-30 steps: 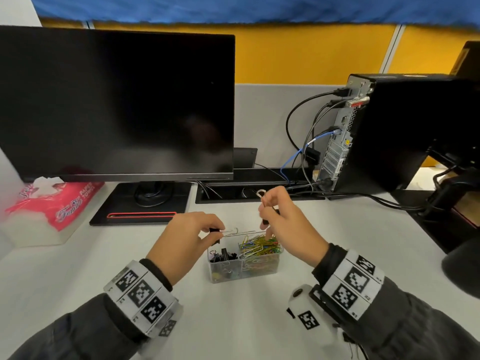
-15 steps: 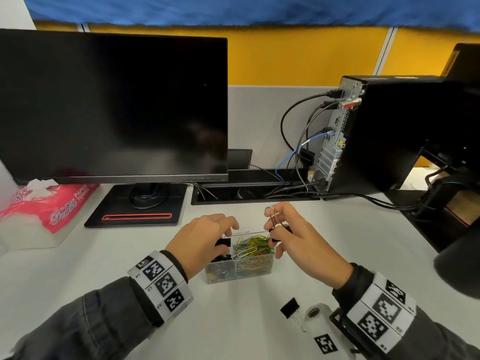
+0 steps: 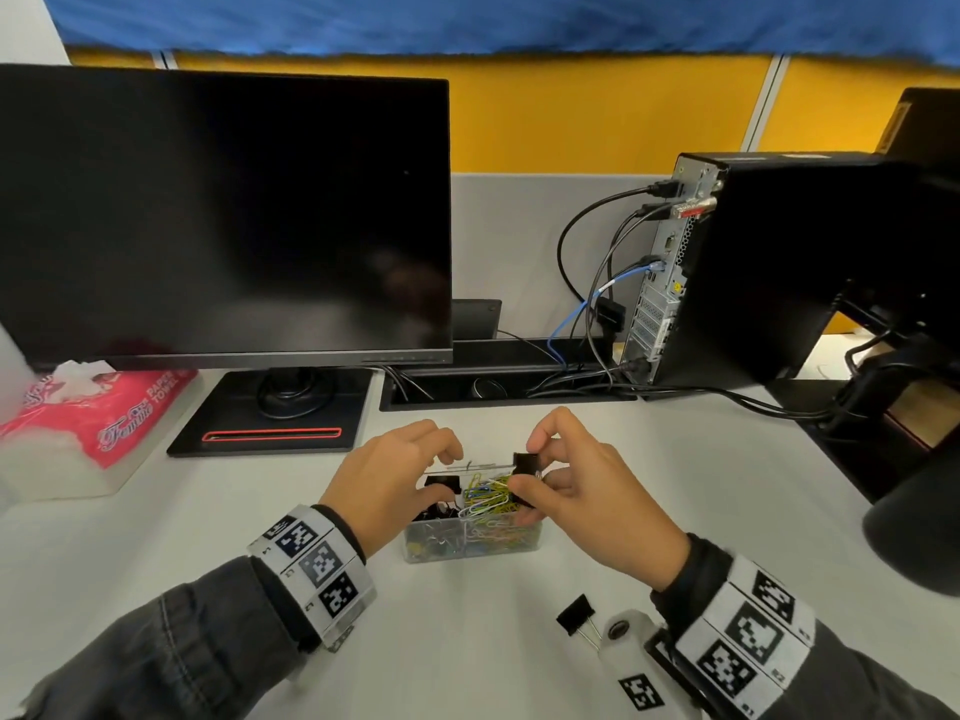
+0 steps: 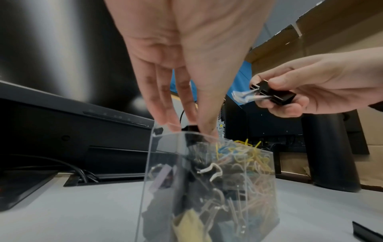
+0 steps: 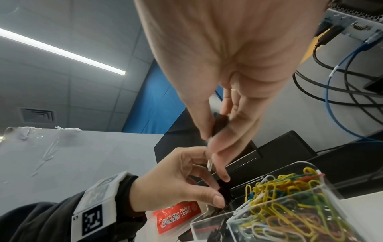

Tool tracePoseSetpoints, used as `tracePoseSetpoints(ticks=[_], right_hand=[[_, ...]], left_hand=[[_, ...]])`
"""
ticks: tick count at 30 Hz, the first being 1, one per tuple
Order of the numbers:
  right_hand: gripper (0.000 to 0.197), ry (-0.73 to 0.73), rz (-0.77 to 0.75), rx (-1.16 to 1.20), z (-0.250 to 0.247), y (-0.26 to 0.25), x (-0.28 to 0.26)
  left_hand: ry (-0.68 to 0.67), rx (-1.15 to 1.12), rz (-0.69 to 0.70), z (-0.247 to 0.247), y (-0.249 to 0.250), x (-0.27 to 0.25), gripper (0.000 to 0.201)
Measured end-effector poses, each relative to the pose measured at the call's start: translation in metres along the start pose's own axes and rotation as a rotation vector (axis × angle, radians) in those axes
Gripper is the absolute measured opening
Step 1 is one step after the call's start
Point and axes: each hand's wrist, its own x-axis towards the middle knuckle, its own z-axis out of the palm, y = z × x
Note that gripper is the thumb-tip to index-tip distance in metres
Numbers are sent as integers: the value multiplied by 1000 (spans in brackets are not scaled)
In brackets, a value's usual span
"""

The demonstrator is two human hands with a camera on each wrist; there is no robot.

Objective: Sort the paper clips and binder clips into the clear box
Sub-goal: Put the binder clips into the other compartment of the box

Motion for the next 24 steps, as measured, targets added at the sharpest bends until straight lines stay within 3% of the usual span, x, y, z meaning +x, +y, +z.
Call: tracePoseSetpoints(ticks=[3,8,17,21,24], right_hand=[[29,67,-15,13,-1,-3,2],[20,77,-106,-131,5,-4,7],[17,17,-187,-373,21,-2,23],[17,8,-226,-510,25,-6,29],[12,-19,-246,-587,28,-12,32]], left_hand=[[-7,18,-59,-1,0,2,20],[-64,-2,-119,-1,-4,6,20],[-152,-18,-27,-5,-18,-2,29],[-66,-233,-81,-10,-26,-9,28],[-39,-254,-110,-11,-28,-12,20]])
